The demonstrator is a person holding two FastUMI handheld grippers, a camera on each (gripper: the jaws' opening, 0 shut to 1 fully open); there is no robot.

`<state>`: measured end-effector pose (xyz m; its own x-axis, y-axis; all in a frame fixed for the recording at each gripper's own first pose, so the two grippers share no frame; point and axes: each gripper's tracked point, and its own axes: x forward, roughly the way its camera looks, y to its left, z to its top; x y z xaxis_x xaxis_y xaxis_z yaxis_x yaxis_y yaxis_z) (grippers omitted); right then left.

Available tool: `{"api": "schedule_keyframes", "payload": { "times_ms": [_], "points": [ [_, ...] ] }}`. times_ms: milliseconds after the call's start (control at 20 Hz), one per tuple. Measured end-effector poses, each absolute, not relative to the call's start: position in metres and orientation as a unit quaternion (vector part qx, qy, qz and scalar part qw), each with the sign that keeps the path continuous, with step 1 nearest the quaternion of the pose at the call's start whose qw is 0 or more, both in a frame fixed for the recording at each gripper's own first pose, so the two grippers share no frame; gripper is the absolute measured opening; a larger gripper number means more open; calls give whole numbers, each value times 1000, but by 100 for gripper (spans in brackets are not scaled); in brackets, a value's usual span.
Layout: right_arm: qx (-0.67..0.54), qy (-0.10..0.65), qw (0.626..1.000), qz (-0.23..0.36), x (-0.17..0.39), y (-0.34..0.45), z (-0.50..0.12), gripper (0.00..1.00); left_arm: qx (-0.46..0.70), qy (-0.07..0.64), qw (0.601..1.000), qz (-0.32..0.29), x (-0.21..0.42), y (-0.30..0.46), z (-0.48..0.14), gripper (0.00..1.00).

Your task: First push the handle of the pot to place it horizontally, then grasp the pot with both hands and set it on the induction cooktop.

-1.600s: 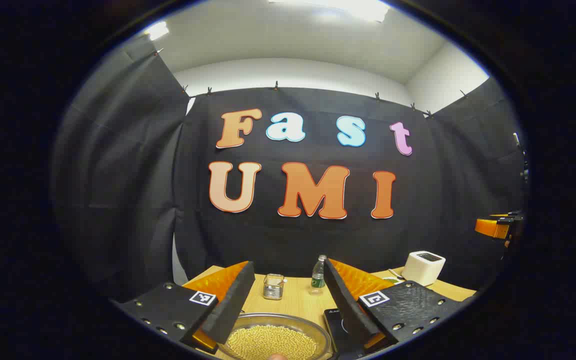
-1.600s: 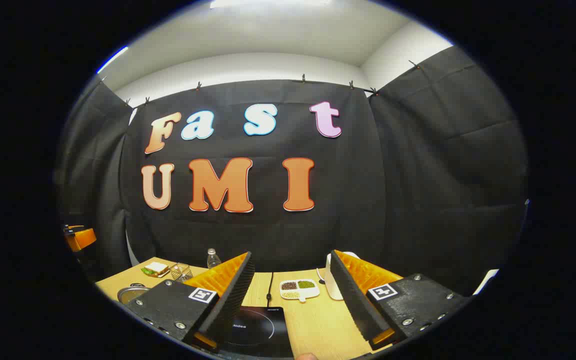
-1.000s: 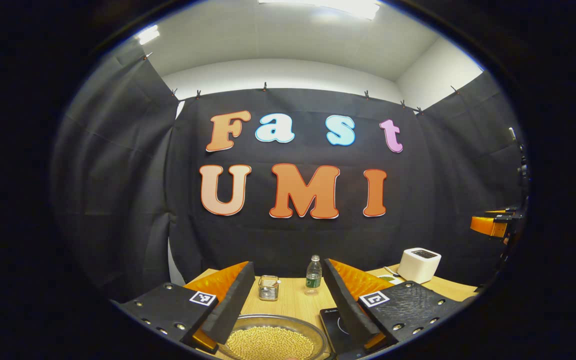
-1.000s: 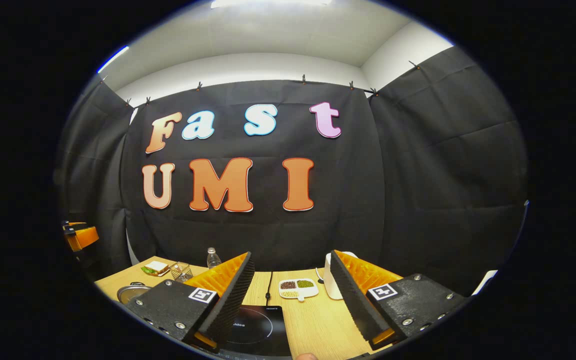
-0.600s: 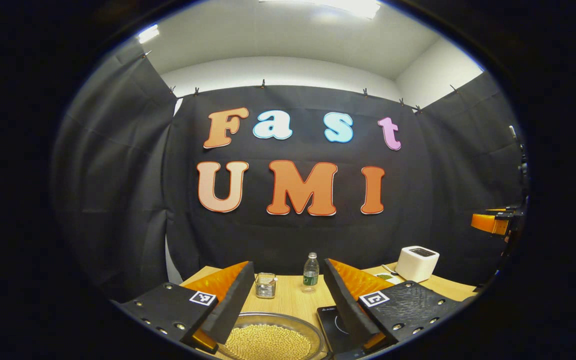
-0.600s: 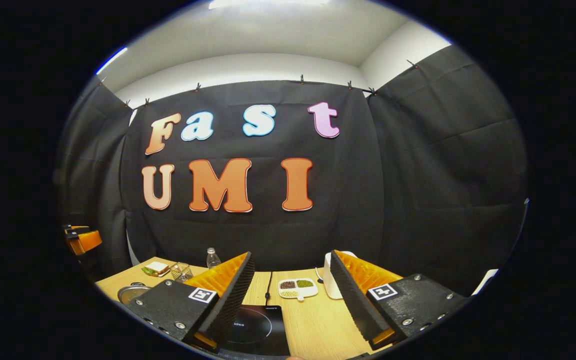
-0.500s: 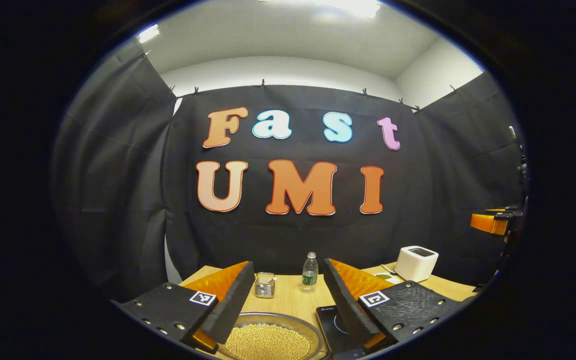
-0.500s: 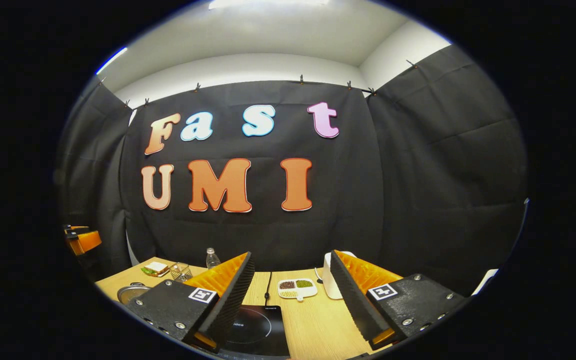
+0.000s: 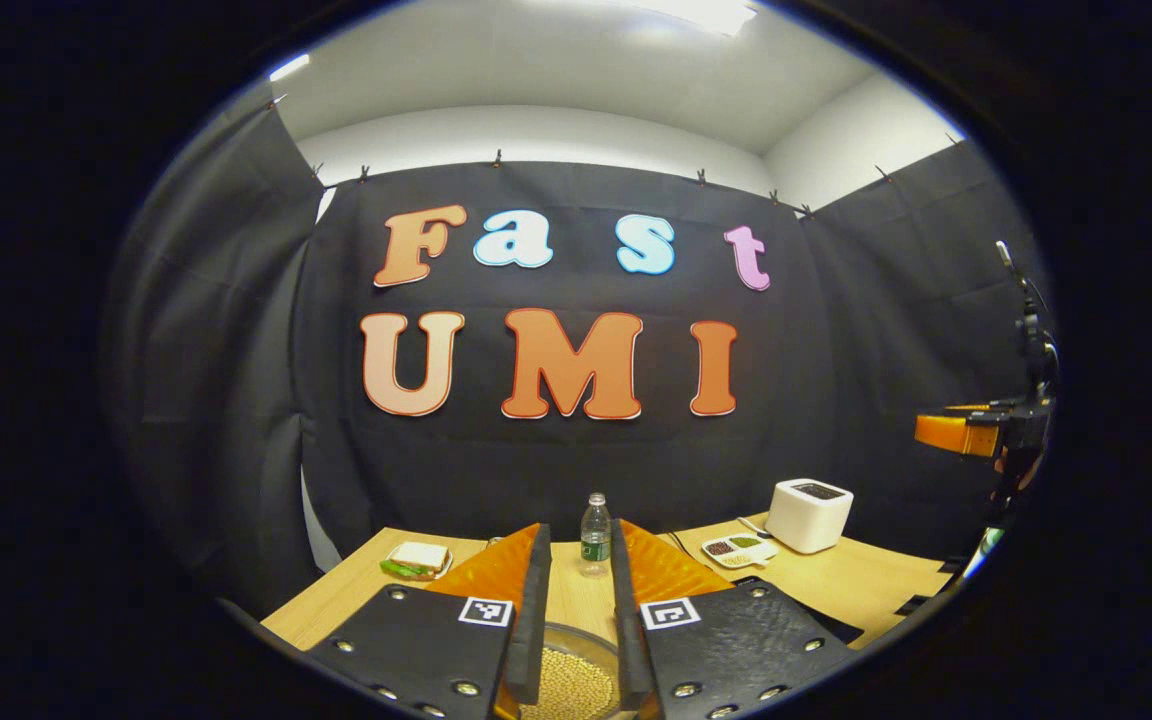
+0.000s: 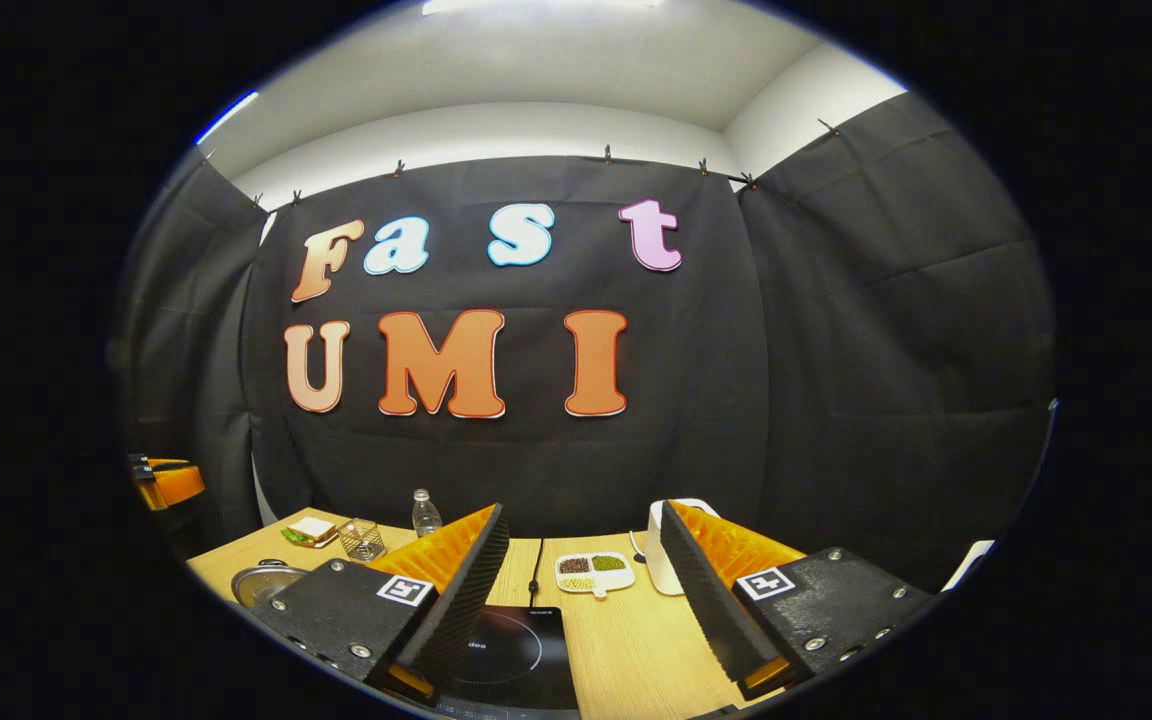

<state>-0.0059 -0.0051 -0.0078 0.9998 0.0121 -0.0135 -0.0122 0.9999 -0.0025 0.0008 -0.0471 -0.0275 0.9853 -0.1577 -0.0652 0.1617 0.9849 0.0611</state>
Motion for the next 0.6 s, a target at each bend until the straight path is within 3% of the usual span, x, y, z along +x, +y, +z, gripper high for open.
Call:
{"api": "schedule_keyframes", "payload": {
  "times_ms": [50, 150, 200, 250, 300, 600],
  "points": [
    [-1, 7, 1000, 6, -5, -5, -8, 95, 38, 31, 996, -78, 0, -47, -31, 30],
    [-1, 8, 1000, 6, -5, -3, -10, 95, 30, 46, 995, -88, -3, -53, -43, 12],
    [-1, 8, 1000, 7, -5, -3, -11, 95, 19, 53, 994, -93, -5, -55, -54, 13],
    [-1, 9, 1000, 8, -5, -3, -11, 95, 12, 63, 993, -98, -6, -57, -62, 5],
    [0, 10, 1000, 9, -4, -1, -13, 95, 12, 71, 992, -101, -10, -55, -70, 2],
    [0, 16, 1000, 12, -2, 2, -19, 95, -2, 137, 980, -143, -46, -64, -125, 2]
  ]
}}
